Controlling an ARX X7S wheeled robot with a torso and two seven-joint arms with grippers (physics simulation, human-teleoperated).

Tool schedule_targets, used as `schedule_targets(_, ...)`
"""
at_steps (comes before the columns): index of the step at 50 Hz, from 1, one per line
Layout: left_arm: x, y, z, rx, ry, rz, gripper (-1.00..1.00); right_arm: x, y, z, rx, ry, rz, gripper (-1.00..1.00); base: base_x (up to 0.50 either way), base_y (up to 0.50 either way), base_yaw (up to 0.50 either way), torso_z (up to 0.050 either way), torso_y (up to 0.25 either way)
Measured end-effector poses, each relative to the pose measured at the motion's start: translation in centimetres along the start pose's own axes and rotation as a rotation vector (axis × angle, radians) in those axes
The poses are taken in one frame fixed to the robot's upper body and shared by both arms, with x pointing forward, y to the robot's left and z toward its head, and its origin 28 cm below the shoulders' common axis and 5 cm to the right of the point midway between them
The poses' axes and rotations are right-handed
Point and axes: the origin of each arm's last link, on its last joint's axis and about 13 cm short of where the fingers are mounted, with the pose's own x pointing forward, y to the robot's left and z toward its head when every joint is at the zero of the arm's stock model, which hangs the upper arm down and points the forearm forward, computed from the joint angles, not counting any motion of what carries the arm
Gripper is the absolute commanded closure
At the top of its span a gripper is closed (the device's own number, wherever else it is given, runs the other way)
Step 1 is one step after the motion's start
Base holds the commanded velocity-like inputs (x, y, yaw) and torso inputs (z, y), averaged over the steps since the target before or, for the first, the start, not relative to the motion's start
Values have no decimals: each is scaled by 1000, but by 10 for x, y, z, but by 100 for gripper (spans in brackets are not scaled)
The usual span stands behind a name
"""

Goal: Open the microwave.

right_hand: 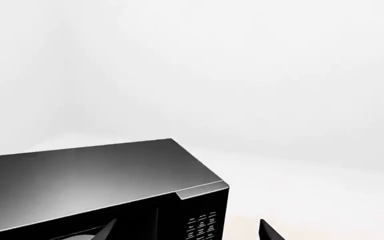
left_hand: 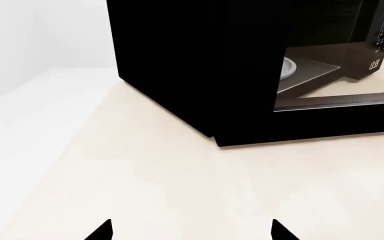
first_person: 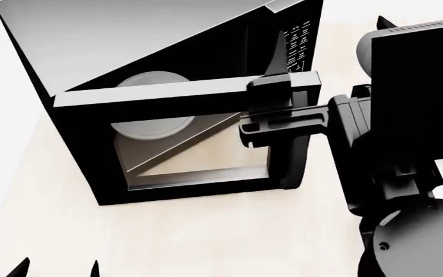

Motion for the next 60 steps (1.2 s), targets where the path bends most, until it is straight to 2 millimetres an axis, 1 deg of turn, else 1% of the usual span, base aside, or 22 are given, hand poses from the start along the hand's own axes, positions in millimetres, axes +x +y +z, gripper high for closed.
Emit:
schedule_targets(8,0,0,0,-1,1,-1,-100,13,1,30,-41,-47,-16,-100,0,0,0,0,0)
schedule_targets(13,0,0,0,0,1,0,-100,26,0,47,-60,-67,-24,-100,0,0,0,0,0)
schedule_targets(17,0,0,0,0,1,2,-100,39,-1,58,-61,-70,-22,-100,0,0,0,0,0)
schedule_targets(22,0,0,0,-1,2,3,-100,60,-4,69,-62,-34,30,-100,0,0,0,0,0)
schedule_targets(32,1,0,0,-1,1,6,-100,98,-13,78,6,126,100,-100,0,0,0,0,0)
schedule_targets(40,1,0,0,-1,1,7,-100,120,-15,85,7,291,141,-100,0,0,0,0,0)
schedule_targets(49,1,1,0,-5,1,7,-100,136,-13,89,10,423,170,-100,0,0,0,0,0)
schedule_targets(60,1,1,0,-8,1,3,-100,147,-10,88,-1,532,190,-100,0,0,0,0,0)
